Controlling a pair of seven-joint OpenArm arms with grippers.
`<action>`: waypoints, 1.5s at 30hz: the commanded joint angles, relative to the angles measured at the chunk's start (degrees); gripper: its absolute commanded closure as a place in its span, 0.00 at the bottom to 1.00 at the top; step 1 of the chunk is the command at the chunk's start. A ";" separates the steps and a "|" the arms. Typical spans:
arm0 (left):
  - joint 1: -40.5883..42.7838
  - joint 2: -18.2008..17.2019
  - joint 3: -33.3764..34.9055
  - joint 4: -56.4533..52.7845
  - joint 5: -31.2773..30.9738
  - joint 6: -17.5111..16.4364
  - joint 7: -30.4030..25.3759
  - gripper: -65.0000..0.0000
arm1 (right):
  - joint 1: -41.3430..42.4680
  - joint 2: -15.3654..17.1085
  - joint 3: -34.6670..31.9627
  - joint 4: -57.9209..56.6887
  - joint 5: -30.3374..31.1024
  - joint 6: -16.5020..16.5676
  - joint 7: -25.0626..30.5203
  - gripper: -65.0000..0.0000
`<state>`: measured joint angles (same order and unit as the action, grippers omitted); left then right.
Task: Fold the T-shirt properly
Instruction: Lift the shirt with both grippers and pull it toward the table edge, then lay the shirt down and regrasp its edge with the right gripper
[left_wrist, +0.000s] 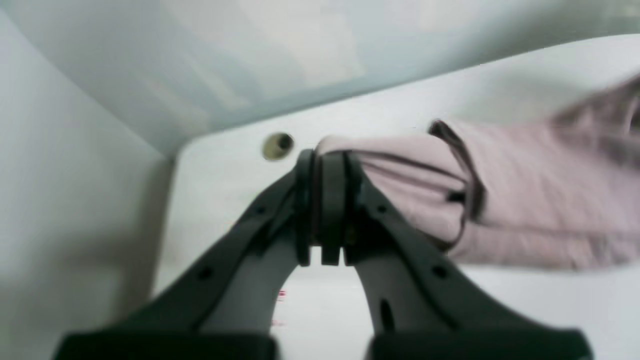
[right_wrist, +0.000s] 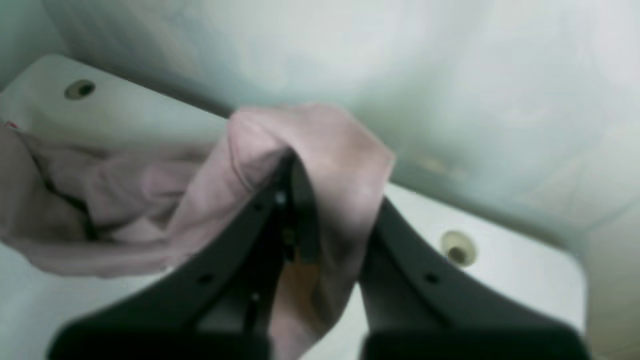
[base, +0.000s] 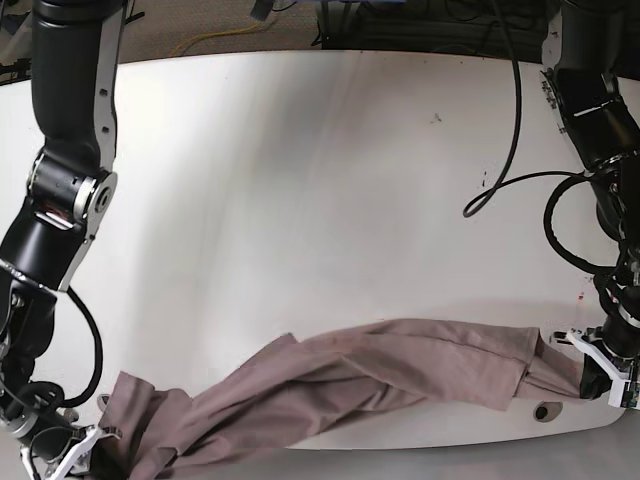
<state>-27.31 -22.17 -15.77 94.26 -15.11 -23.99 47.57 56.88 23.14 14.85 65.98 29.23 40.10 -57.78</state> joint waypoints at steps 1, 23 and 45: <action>-1.57 -2.31 -1.77 1.79 -0.40 0.30 -1.29 1.00 | 5.49 1.70 -0.74 0.27 1.32 -0.10 0.86 1.00; 14.69 -2.49 -12.32 1.52 -0.49 -0.50 -1.81 1.00 | -24.57 3.55 9.63 5.19 13.45 -0.10 -1.08 1.00; 34.48 -2.57 -20.32 -3.40 -0.05 -12.72 -1.90 1.00 | -56.84 1.00 16.75 14.07 17.76 -0.10 -1.08 1.00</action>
<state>7.35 -23.31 -35.11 91.07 -14.72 -36.25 46.96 0.25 22.72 30.59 78.94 45.52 39.92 -60.16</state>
